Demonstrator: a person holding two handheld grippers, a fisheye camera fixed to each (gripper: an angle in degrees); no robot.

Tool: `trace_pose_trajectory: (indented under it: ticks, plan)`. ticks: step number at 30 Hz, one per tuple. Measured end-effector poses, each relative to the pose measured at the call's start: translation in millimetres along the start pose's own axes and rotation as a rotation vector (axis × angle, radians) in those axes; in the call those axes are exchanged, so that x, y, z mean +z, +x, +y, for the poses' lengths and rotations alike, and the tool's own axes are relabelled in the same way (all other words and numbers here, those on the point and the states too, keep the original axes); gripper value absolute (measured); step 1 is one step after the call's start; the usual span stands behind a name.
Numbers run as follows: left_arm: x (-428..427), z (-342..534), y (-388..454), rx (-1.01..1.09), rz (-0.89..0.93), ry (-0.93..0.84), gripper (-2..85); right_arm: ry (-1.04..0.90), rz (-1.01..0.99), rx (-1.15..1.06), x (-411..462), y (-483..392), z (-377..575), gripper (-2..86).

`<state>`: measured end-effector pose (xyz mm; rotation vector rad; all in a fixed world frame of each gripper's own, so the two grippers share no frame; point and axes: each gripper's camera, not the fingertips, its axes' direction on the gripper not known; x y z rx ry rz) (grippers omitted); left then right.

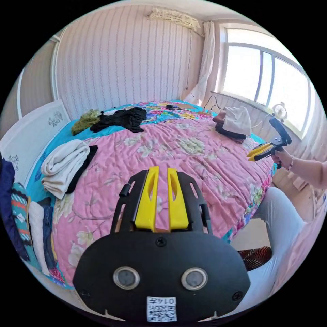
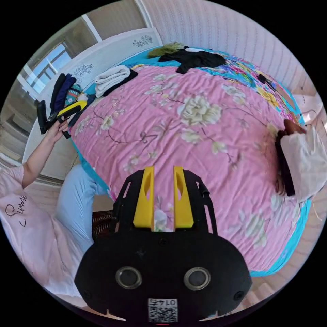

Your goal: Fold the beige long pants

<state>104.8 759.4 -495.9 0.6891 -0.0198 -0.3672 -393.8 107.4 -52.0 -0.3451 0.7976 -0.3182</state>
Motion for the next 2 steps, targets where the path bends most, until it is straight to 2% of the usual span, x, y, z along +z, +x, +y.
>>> trace_pose_trajectory:
  ticks: [2]
  plan:
    - [26,-26,49,0.064,0.068,0.019,7.1,0.071,0.087,0.147,-27,44,70,9.6]
